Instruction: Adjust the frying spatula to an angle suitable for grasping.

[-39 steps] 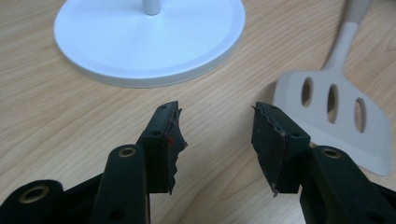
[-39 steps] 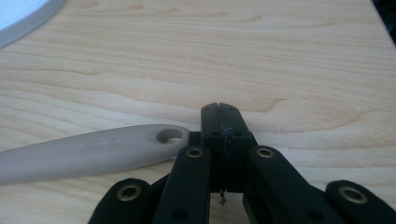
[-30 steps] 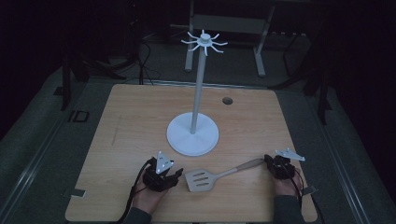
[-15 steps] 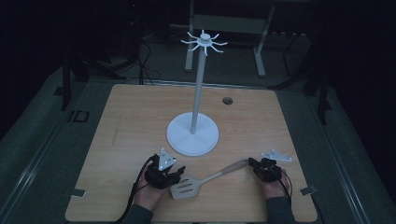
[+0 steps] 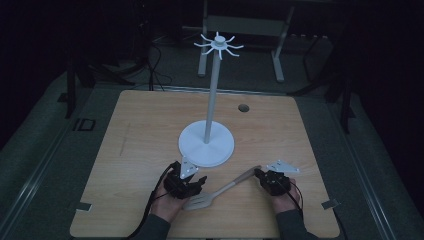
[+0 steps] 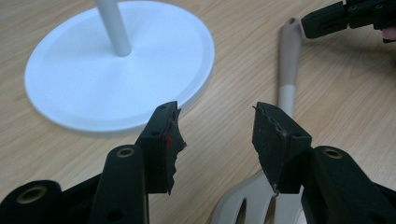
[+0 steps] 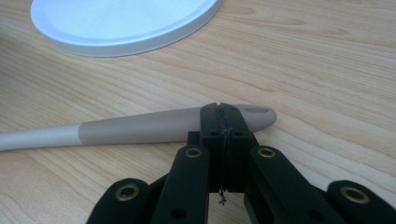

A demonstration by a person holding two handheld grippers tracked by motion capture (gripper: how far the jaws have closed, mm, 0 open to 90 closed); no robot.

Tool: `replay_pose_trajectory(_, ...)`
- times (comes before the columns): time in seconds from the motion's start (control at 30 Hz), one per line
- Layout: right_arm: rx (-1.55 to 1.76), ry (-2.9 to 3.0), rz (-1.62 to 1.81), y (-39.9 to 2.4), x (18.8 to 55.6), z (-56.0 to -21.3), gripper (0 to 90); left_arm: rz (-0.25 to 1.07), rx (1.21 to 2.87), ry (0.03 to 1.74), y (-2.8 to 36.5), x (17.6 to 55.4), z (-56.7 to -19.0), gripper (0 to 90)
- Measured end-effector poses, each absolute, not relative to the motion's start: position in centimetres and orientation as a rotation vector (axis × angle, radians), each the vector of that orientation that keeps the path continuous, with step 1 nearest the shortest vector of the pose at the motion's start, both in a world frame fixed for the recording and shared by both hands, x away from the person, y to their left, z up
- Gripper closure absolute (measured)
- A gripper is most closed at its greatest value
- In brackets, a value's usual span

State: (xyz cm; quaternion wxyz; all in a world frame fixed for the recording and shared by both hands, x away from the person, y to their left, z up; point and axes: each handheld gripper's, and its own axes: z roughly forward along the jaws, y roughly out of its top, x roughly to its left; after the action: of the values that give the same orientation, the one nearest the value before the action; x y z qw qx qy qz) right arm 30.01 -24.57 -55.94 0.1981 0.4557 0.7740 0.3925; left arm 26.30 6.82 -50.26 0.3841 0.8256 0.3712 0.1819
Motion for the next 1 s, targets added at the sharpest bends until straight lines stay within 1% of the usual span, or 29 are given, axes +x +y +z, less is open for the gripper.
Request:
replay_pose_trajectory(0.43, 1.324, 2.092, 1.112, -26.8, 30.0, -55.4, 84.7, 0.433, 2.138, 0.901, 5.0, 28.2, -48.8, 51.1)
replay_pose_trajectory(0.83, 1.391, 2.005, 1.084, -29.2, 29.9, -55.1, 76.0, 0.390, 2.155, 0.895, 4.1, 29.4, -48.8, 50.8)
replay_pose_trajectory(1.0, 1.397, 2.000, 1.083, -29.7, 29.9, -55.1, 75.5, 0.381, 2.154, 0.890, 3.9, 29.7, -48.9, 50.1)
